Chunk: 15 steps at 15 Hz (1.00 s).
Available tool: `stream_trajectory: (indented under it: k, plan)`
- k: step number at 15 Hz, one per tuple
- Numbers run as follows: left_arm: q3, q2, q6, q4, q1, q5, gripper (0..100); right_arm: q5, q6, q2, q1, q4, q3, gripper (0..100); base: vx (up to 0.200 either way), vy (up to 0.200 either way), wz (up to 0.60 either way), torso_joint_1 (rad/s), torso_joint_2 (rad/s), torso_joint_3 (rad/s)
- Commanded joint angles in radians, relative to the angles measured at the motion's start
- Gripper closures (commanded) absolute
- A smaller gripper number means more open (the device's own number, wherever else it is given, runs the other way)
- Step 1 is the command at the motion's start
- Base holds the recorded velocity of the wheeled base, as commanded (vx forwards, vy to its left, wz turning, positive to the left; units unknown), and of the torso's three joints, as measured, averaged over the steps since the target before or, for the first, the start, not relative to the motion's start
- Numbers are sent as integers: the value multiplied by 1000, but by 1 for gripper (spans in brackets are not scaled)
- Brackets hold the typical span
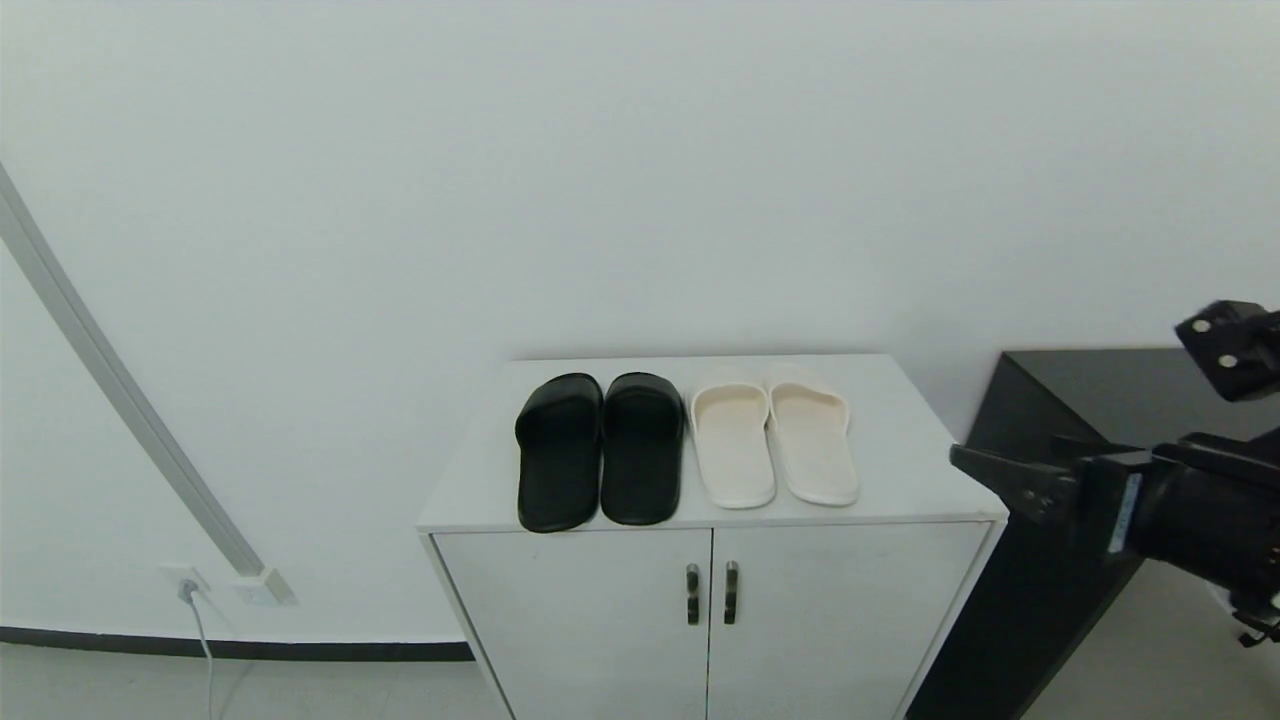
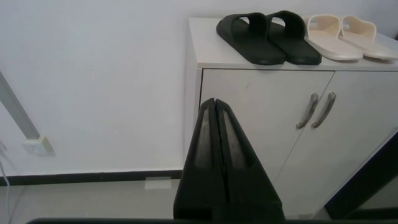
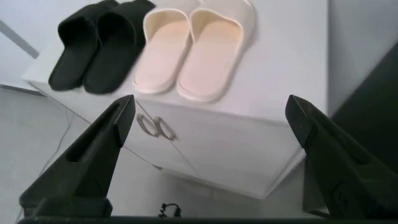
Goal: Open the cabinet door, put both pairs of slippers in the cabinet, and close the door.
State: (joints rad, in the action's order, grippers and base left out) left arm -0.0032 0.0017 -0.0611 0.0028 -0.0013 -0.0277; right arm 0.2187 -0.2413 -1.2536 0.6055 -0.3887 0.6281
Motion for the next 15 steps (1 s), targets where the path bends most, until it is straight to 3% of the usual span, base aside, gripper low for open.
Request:
stream_trajectory:
  k: [1,8,11,15]
  plan:
    - [0,0,0,0,0,0,100,71,-41,-179,88,-6,119,0,0,0,0,0,0,0]
    - [0,0,0,0,0,0,100,192,-46,-483,119,-85,354,0,0,0,0,0,0,0]
    - [0,1,0,0,0,0,100,298,-41,-630,129,-139,444,0,0,0,0,0,0,0]
    - [0,0,0,0,0,2,100,337,-36,-773,131,-170,536,0,0,0,0,0,0,0]
